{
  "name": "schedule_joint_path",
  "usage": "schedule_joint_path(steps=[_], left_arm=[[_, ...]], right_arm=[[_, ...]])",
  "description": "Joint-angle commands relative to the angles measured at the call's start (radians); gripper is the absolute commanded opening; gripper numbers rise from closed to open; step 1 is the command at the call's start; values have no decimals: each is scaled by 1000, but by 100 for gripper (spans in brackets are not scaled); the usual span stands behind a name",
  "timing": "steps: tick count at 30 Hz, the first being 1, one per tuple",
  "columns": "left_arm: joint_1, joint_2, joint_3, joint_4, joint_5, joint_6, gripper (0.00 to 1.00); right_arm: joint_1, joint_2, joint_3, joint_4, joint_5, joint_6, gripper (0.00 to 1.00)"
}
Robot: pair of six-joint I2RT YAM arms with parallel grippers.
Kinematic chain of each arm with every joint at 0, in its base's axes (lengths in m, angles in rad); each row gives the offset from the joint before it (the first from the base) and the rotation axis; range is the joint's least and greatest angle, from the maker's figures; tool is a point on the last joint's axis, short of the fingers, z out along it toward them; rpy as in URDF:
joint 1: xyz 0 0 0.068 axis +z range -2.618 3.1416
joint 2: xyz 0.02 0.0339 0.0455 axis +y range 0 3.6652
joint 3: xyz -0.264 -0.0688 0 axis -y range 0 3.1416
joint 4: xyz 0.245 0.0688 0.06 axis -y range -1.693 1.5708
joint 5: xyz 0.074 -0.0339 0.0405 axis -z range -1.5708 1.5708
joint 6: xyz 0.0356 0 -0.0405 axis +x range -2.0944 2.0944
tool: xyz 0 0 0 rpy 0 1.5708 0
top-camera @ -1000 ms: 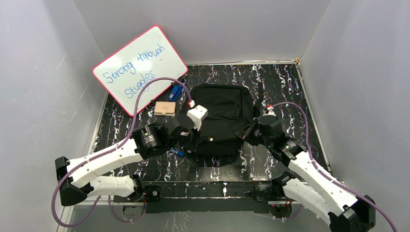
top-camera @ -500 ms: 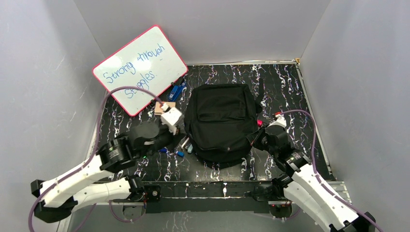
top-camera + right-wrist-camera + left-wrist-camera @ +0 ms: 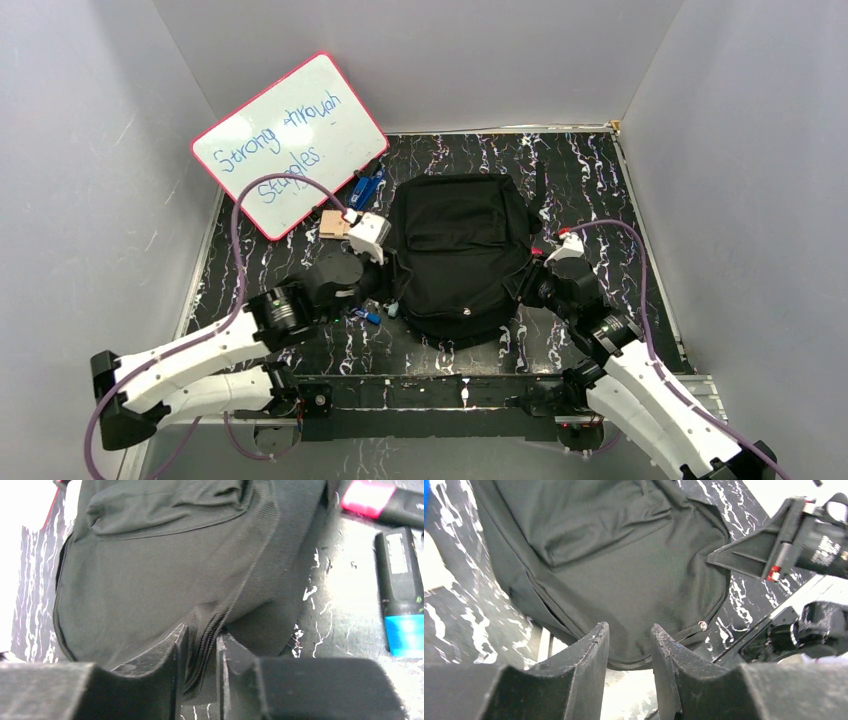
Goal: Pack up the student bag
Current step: Unzip the student bag at the center of the board.
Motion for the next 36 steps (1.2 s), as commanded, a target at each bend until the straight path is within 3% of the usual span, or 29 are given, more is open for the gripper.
schedule_joint_path(steps=[1,7,13,15,19,23,28,31,36], left_arm=[[3,81,42,-20,-70,-342,35],[3,136,69,-104,-63,-690,39],[0,160,52,-130,-49,-842,39],[0,167,48,-128,-50,-875,40],[-9,179,56,-127,-49,-908,42],[-19,177,48,-129,-40,-948,43],[-50,172,7,-129,-43,-1065,44],[-126,188,-5,-130,-105,-1138,44],[-211,270,10,-148,-173,-1254,44]], right_arm=[[-3,-36,66,74,-102,-122,37],[-3,-11,167,-68,-57,-161,53],[-2,-5,275,-199,-84,-259,64],[-3,-32,302,-188,-146,-326,67],[-2,-50,292,-73,-427,-458,74],[-3,50,262,32,-660,-532,73],[-2,117,233,132,-728,-584,65],[-2,91,176,243,-816,-615,66],[-2,35,136,306,-695,-595,59]])
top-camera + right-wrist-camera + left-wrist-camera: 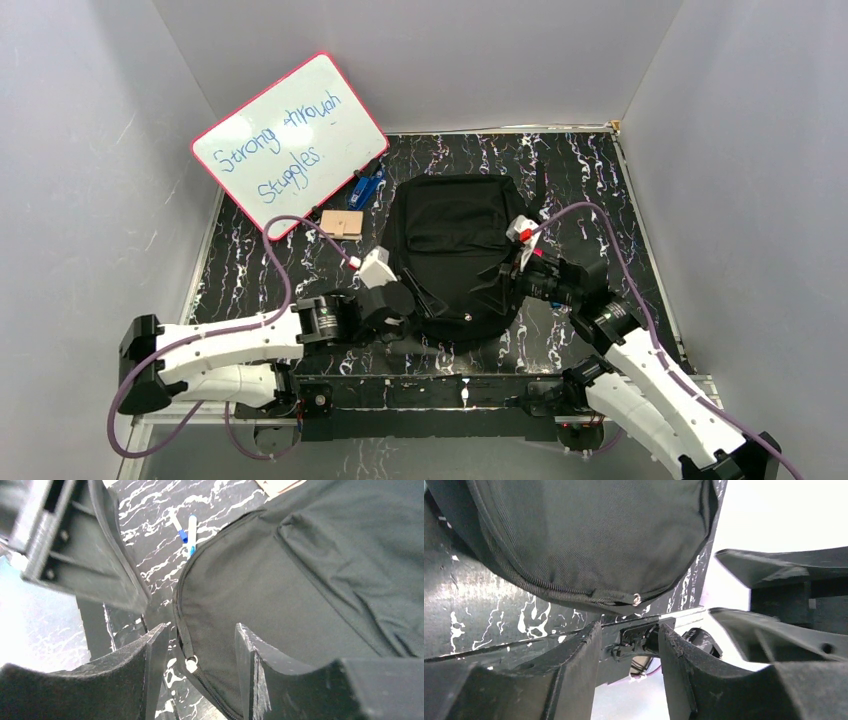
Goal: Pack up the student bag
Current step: Unzip the student bag at the center of the board.
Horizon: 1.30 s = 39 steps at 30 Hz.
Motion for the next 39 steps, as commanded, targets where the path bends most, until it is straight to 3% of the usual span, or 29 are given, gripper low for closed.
schedule_joint_path(steps=[1,9,24,32,39], left_arm=[[-45,60,10,-29,-95,-151,44],[-51,148,56,-30,-150,-282,47],[-52,244,117,-18,-88,-309,50],[-68,214,183,-154,-84,-331,50],[-75,238,160,-170,-57,-380,50]], right_arm=[[-1,-58,2,133,45,-33,58],[-1,-144,1,49,150,-65,59],[-1,-163,4,-19,161,-111,63],[-1,-176,-13,-28,181,-95,63],[-1,-178,-18,-29,179,-84,63]])
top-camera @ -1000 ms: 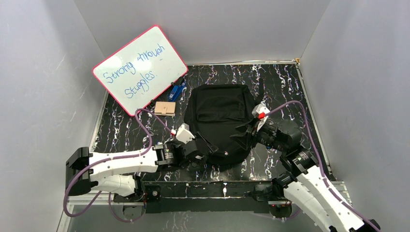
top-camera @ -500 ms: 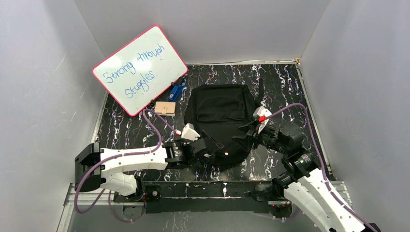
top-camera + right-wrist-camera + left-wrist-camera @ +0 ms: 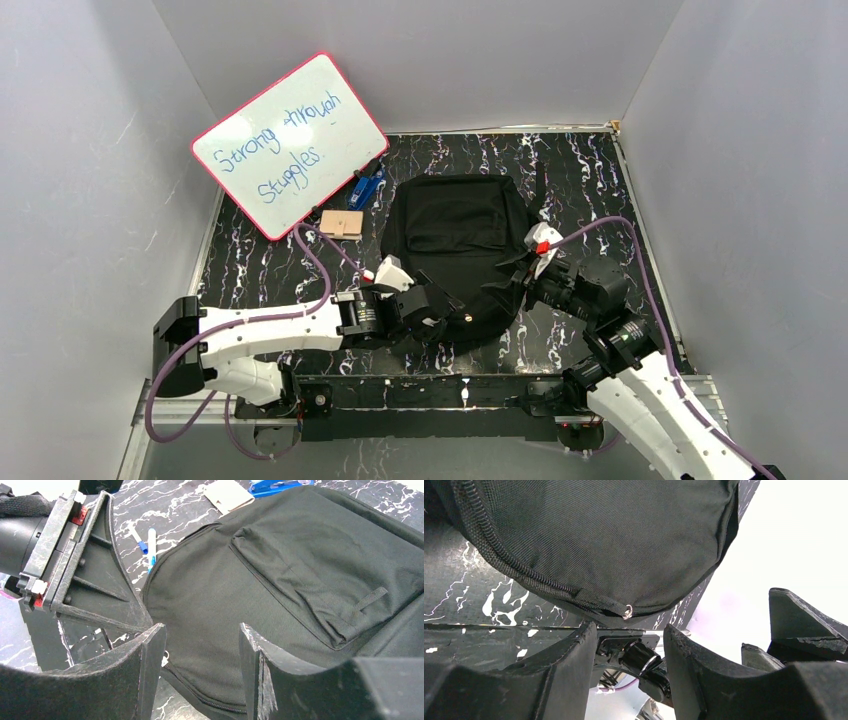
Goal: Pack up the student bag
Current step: Unzip the student bag at the center of the board.
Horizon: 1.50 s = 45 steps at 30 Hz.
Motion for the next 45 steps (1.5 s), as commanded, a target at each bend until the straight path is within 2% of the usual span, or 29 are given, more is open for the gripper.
schedule_joint_path(steps=[1,6,13,24,34,41,45], left_arm=[[-6,4,2,-58,-7,-53,50],[-6,8,-37,-56,-40,-128,51],[-3,11,-63,-20,-117,-162,62],[18,65,-73,87,-72,-121,60],[54,85,-92,116,-60,-111,42],[134,98,-97,144,-25,-39,20],[199,84,-106,152,-18,98,0]], right_arm=[[-1,-3,1,26,3,8,63],[0,4,3,26,-6,5,63],[-1,12,-1,28,-6,2,63],[-1,21,-2,23,-5,-2,63],[-2,25,-2,18,3,-7,62],[-2,39,-4,27,-2,-5,62],[-1,46,-7,45,-9,-4,62]])
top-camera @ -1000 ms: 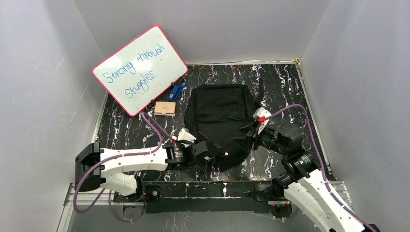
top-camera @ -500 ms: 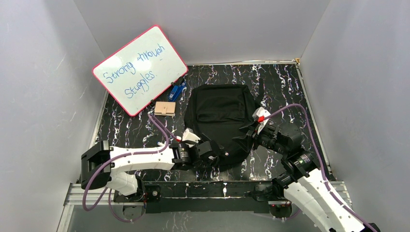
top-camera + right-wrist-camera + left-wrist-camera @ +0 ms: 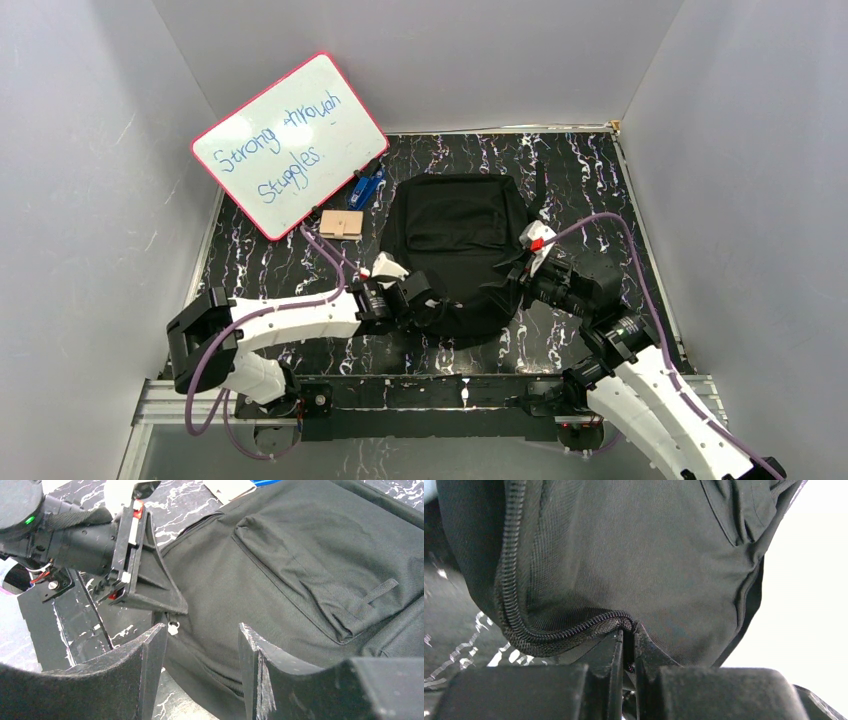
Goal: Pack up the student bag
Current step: Unzip the student bag at the center of the board.
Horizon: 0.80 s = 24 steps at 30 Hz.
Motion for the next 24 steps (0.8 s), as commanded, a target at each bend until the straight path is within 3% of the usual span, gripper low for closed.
schedule_joint_path(steps=[1,5,11,15,19,24], left_arm=[[85,-20,-19,22,-34,186,0],[143,-42,-22,67,-41,450,0],[153,-113,-33,181,-191,908,0],[153,-261,-154,473,-224,1175,0],[154,-383,-335,851,-86,1435,0],[153,-427,-499,1140,-10,1510,0]], right_arm=[[-1,7,-5,57,-15,-2,62],[-1,32,-25,138,-74,1,63],[0,111,-67,348,-142,34,65],[17,205,-69,485,-164,32,68],[108,292,-65,582,-129,-25,71],[305,395,-86,700,21,-236,74]])
